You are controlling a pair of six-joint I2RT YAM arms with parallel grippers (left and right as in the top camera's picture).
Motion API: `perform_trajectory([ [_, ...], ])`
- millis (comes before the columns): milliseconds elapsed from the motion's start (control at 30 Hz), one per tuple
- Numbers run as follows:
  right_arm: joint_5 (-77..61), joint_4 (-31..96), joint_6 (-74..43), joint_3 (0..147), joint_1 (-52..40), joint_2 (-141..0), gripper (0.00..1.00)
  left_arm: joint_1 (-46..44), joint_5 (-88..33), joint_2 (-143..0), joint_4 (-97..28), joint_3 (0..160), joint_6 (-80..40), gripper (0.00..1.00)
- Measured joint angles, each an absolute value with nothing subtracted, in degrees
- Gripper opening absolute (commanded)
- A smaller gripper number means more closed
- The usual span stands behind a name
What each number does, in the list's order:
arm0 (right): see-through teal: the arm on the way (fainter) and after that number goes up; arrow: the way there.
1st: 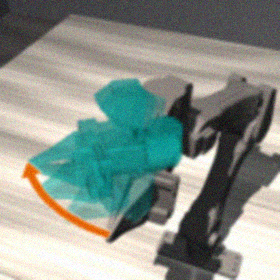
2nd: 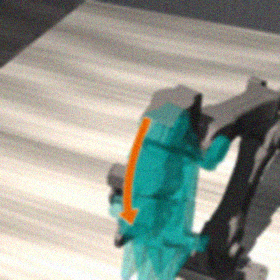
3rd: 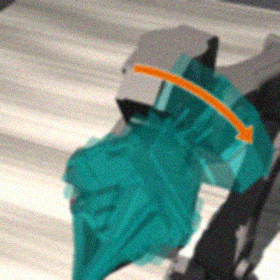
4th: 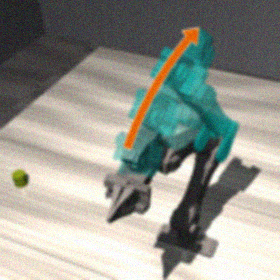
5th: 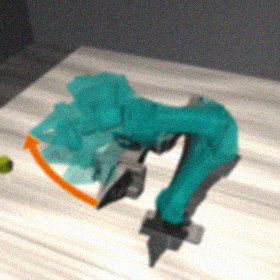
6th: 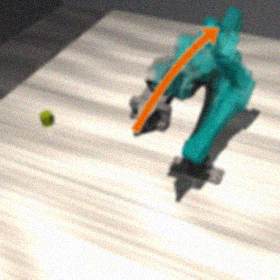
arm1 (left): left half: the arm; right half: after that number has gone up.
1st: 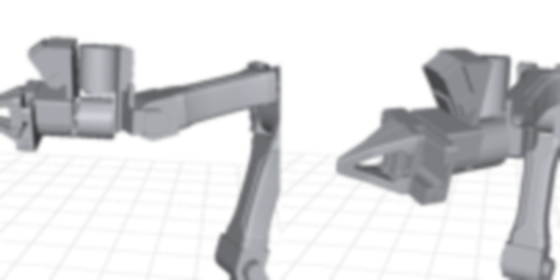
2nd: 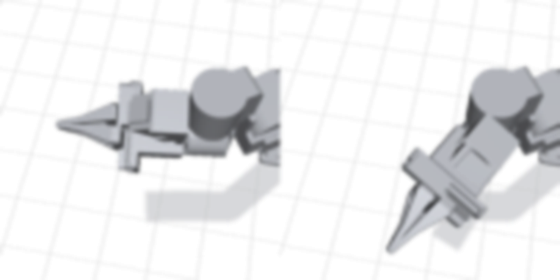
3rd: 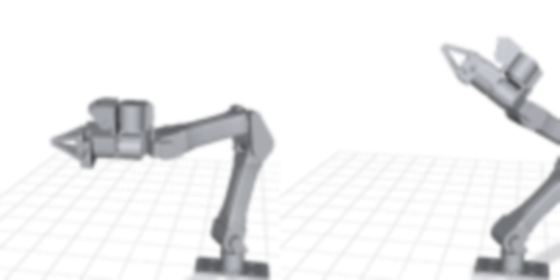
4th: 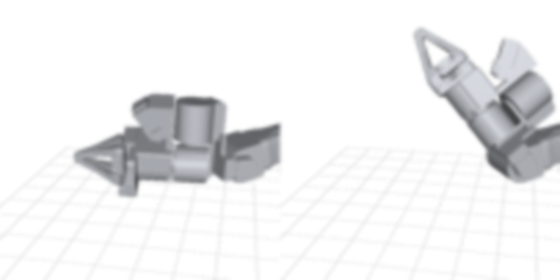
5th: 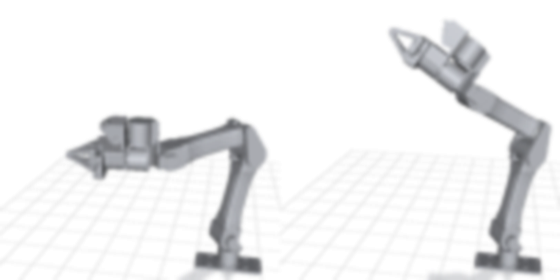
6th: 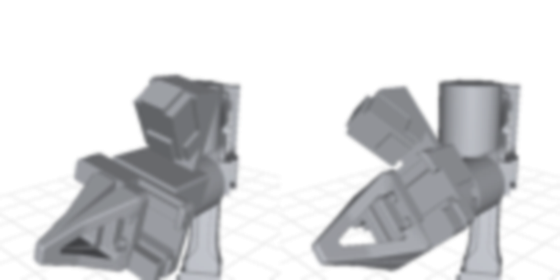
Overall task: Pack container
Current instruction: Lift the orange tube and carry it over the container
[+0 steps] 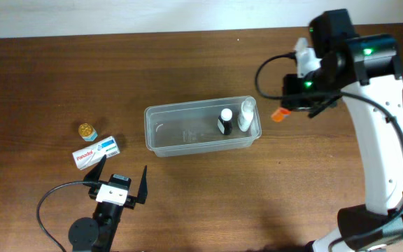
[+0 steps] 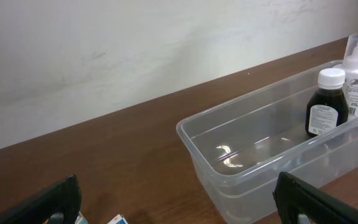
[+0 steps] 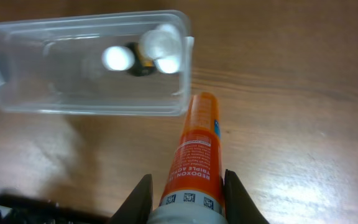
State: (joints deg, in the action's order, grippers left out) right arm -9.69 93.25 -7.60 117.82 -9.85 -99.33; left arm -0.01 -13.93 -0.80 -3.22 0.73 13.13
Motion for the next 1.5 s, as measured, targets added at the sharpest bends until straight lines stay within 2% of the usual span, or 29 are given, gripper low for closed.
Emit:
perform_trajectory([
  [133, -9.96, 92.33, -7.81, 118.24, -14.39, -99.04, 0.12, -0.01, -13.93, -0.8, -3.22, 0.73, 13.13, 0.99],
  [533, -9.3, 83.68, -10.41, 112.55, -20.34, -99.07, 0.12, -0.01, -13.91, -0.8, -3.22, 0.73, 13.13, 0.99],
  [1500, -7.38, 62.67, -13.78, 85.12, -20.88, -100.6, 0.13, -0.01, -13.93, -0.8, -3.22, 0.73, 13.13, 0.99],
])
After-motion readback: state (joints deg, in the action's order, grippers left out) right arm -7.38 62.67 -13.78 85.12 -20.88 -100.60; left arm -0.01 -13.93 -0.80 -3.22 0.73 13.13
